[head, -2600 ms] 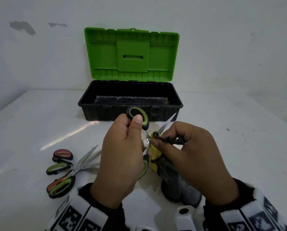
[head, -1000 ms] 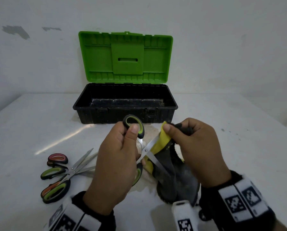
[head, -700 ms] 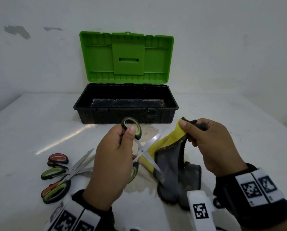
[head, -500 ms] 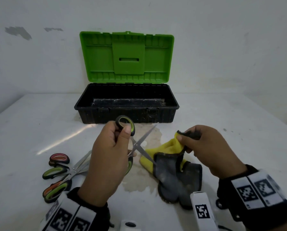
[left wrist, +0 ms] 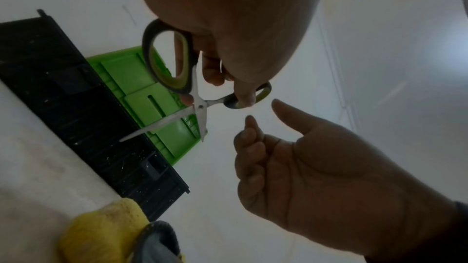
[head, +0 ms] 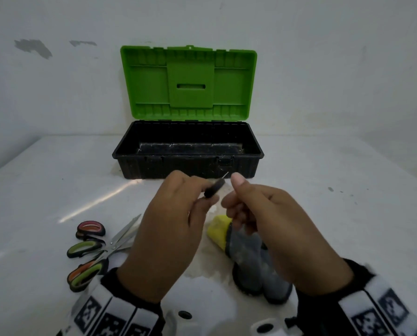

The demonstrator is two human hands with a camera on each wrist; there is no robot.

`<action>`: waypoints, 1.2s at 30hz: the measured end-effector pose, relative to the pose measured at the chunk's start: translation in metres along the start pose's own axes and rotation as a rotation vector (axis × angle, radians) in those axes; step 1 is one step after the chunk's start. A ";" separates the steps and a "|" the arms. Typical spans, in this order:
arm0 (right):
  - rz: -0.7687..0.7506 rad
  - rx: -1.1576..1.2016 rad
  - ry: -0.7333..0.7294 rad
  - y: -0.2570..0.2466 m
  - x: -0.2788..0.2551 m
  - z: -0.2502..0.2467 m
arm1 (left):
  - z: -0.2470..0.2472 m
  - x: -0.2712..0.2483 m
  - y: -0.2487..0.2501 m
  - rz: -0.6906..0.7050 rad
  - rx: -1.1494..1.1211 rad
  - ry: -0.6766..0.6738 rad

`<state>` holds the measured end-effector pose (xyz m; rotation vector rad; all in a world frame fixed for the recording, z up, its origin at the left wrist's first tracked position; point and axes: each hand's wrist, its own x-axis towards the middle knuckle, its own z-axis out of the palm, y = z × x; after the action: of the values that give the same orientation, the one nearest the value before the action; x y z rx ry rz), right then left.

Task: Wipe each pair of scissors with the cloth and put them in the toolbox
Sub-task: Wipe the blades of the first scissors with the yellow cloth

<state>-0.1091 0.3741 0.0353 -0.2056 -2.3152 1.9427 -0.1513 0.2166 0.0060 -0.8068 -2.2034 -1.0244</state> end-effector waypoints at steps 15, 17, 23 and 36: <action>0.009 0.131 -0.058 0.009 -0.006 -0.005 | -0.021 -0.003 -0.009 0.046 0.051 -0.079; -0.006 0.105 -0.029 0.014 -0.008 -0.007 | -0.026 -0.009 -0.002 -0.261 -0.165 0.037; -0.007 0.084 -0.023 0.023 -0.014 -0.002 | -0.019 -0.013 0.005 -0.983 -0.729 -0.101; 0.047 -0.215 -0.062 0.023 0.019 -0.058 | -0.014 -0.007 -0.001 -0.974 -0.711 -0.235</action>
<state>-0.1169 0.4374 0.0224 -0.2232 -2.5814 1.7414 -0.1441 0.2030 0.0086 -0.0263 -2.4595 -2.3586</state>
